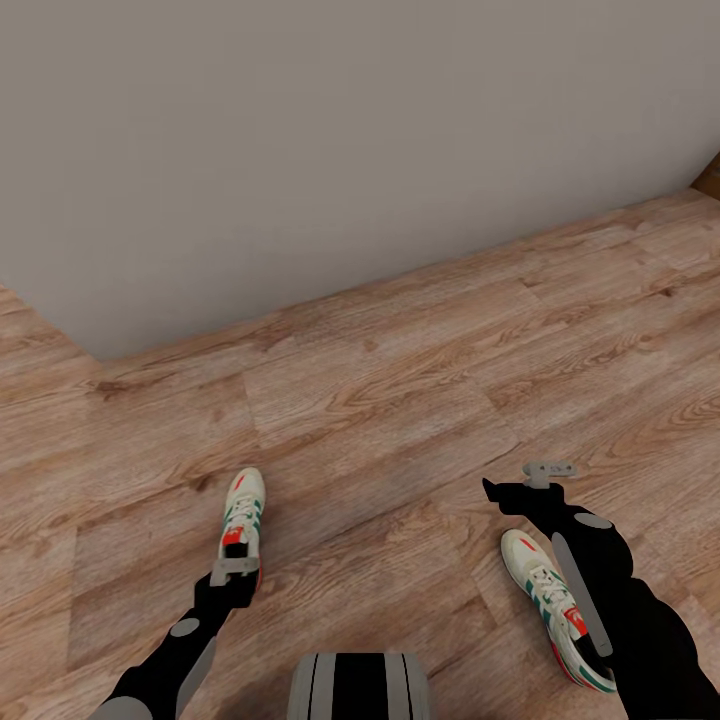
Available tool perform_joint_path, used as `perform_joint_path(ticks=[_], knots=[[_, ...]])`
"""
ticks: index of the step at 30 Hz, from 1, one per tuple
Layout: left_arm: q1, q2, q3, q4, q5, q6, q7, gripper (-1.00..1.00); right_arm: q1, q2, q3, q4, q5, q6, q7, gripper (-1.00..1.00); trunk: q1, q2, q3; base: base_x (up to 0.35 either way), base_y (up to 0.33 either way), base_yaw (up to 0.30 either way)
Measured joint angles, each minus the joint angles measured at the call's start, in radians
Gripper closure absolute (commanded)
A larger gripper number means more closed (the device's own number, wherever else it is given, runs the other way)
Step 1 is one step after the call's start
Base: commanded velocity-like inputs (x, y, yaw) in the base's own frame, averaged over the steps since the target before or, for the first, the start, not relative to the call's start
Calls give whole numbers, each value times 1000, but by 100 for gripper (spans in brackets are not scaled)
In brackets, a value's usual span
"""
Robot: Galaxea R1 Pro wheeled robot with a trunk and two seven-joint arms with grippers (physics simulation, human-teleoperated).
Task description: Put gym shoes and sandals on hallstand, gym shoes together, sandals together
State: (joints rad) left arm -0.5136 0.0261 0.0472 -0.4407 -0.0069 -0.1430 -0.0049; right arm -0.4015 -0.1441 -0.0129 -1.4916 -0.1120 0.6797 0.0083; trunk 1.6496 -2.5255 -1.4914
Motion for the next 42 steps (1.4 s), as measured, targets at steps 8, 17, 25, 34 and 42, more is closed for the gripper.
perform_joint_path(ticks=[8,17,25,34,42], knots=[[5,0,5,0,1,-18,1,100,0,0,0,0,0,0,0,-100,0,0,0,0,0,0],[5,0,0,0,2,-20,-3,100,0,0,-1,0,0,0,0,-100,-1,0,8,0,0,0],[5,3,-2,-2,0,-3,-6,100,0,-9,2,6,5,-2,3,-100,-5,2,39,0,0,0],[8,8,0,3,-2,1,-8,100,0,-9,2,8,2,-3,2,-100,-9,4,73,0,0,0],[53,12,10,12,6,-1,-6,100,0,-9,1,29,5,-17,-2,-100,-12,6,115,0,0,0]])
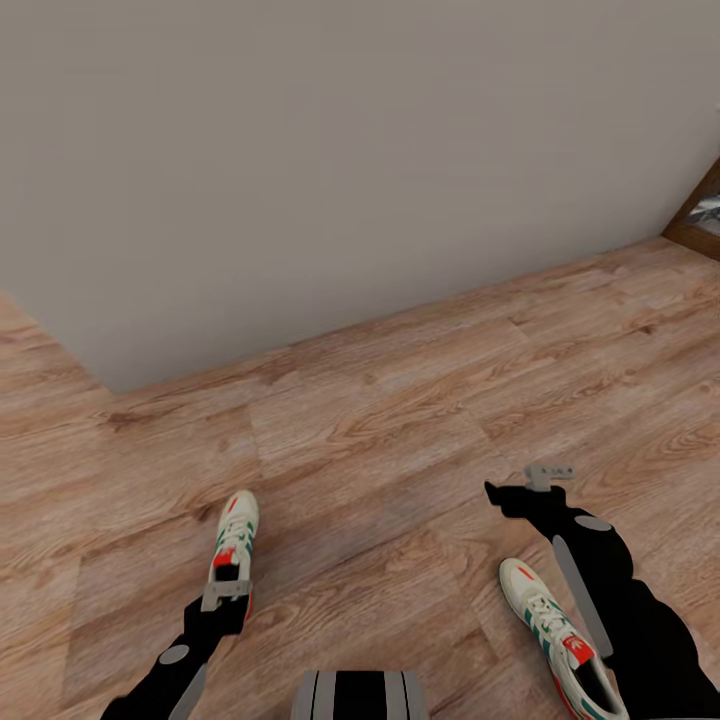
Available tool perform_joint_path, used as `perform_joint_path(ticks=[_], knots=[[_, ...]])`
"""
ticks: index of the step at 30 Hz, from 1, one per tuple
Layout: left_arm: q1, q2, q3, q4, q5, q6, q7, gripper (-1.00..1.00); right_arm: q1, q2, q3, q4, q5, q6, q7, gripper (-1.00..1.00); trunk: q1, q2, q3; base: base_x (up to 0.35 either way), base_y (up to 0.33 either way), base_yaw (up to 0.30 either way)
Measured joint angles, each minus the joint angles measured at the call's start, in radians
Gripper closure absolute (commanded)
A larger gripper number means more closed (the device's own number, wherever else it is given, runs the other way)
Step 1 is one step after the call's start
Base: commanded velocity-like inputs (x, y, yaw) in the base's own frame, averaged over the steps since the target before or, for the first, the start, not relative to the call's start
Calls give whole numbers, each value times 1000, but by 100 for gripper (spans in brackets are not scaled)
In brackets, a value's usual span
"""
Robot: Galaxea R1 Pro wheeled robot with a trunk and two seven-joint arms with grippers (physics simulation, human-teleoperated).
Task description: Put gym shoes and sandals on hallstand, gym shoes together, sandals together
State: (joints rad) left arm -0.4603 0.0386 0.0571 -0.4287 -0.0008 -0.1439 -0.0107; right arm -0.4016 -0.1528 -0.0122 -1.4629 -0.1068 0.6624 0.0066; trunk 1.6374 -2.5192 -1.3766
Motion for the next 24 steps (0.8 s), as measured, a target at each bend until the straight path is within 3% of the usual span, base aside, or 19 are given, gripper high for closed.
perform_joint_path(ticks=[5,14,17,24], knots=[[5,-1,0,-4,0,2,0,100,0,-4,0,-3,6,-19,0,-100,-2,1,27,0,0,0],[6,-1,0,-2,2,3,-1,100,15,-25,-2,3,141,-74,0,-100,-6,3,76,0,0,0],[7,-1,0,0,2,3,-1,100,55,-27,-2,5,175,-124,0,-100,-8,4,92,0,0,0],[7,-1,0,0,4,3,0,100,172,-26,-2,5,193,-220,-3,-100,-11,6,130,0,0,0]])
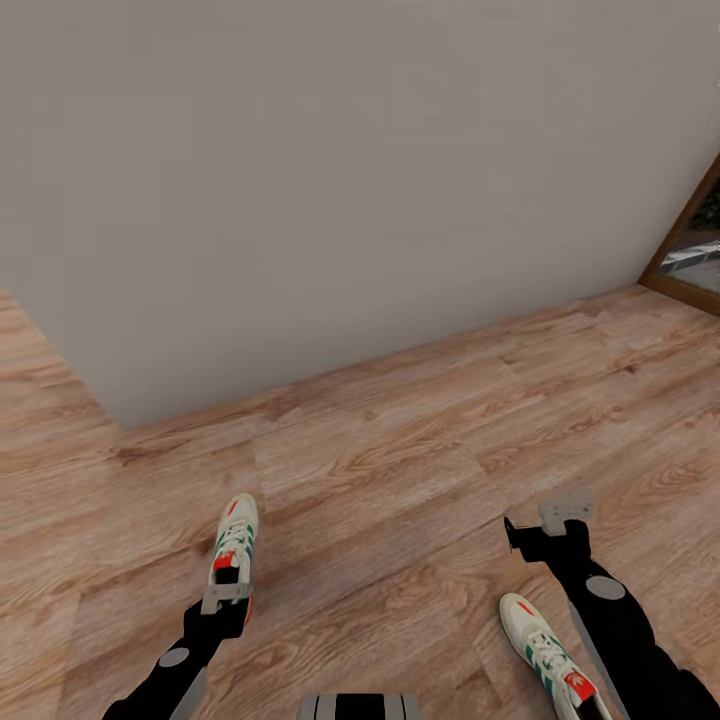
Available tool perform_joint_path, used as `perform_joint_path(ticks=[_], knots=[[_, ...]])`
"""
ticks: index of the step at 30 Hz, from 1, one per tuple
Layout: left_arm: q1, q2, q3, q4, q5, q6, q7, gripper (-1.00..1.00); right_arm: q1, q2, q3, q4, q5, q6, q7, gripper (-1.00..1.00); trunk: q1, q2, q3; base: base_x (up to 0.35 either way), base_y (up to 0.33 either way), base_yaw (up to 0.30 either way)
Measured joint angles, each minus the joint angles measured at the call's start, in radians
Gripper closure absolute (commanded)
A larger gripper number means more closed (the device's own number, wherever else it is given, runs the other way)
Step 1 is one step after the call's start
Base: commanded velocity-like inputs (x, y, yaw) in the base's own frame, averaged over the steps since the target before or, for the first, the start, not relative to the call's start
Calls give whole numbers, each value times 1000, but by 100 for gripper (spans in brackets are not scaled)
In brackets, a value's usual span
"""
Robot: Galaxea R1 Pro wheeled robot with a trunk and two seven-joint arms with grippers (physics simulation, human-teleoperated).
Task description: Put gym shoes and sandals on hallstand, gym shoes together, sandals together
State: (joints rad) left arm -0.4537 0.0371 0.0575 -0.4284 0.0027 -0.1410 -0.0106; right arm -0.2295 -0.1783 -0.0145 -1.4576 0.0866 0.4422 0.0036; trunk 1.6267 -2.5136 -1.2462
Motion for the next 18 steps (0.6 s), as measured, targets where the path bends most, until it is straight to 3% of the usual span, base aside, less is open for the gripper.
perform_joint_path(ticks=[9,15,16,17,18], knots=[[0,-1,0,-2,1,0,0,100,139,4,-9,25,4,-136,-1,-100,-4,2,49,0,0,0],[0,-2,0,-3,1,0,-1,100,157,5,-12,87,4,-164,-1,-100,-7,4,82,0,0,0],[0,-2,-1,-3,1,0,-1,100,159,5,-35,190,2,-224,0,-100,-7,4,87,0,0,0],[0,-3,-2,-3,2,0,-1,100,161,6,-90,371,1,-508,2,-100,-8,4,92,0,0,0],[0,-3,-2,-1,2,0,-1,100,161,6,-95,420,1,-577,2,-100,-8,4,98,0,0,0]])
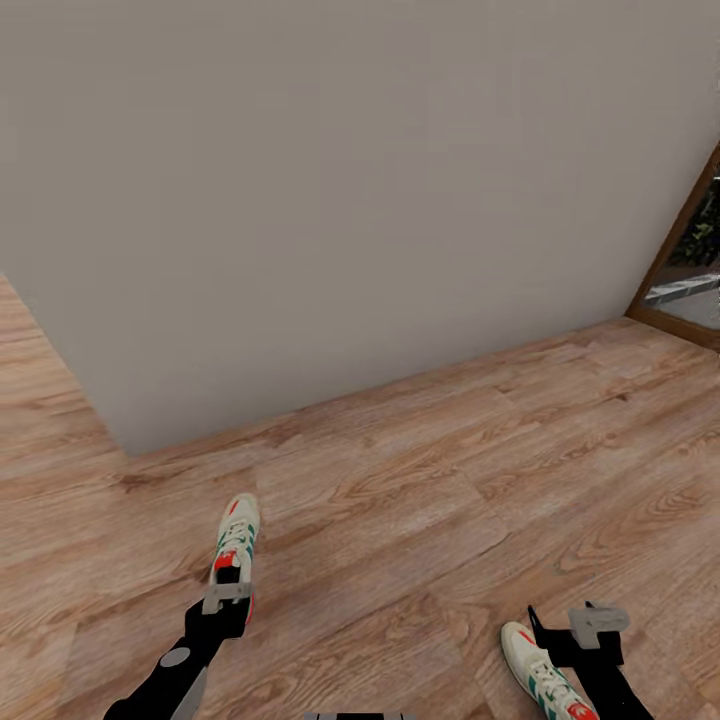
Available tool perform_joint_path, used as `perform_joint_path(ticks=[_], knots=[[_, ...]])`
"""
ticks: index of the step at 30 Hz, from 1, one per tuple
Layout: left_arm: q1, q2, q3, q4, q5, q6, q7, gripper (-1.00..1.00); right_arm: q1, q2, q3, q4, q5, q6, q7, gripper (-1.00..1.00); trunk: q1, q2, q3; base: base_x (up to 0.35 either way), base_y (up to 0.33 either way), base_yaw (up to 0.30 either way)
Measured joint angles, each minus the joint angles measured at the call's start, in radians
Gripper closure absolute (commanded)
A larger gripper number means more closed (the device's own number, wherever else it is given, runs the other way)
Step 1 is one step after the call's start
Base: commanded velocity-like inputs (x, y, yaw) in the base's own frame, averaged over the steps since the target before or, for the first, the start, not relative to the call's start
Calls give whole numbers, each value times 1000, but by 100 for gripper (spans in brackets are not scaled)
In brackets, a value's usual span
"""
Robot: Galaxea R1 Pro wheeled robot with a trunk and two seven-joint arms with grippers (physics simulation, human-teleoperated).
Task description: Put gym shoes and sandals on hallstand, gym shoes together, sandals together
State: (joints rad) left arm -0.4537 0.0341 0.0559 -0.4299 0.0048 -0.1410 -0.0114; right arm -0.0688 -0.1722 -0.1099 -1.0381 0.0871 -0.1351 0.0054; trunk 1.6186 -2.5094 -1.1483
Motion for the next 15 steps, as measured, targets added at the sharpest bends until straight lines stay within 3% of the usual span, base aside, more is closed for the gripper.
perform_joint_path(ticks=[5,15], knots=[[0,0,0,-2,0,0,0,100,0,0,-6,80,-1,-76,0,-100,-2,1,27,0,0,0],[0,0,-1,-3,0,0,0,100,0,1,-8,111,-1,-87,-1,-100,-7,4,82,0,0,0]])
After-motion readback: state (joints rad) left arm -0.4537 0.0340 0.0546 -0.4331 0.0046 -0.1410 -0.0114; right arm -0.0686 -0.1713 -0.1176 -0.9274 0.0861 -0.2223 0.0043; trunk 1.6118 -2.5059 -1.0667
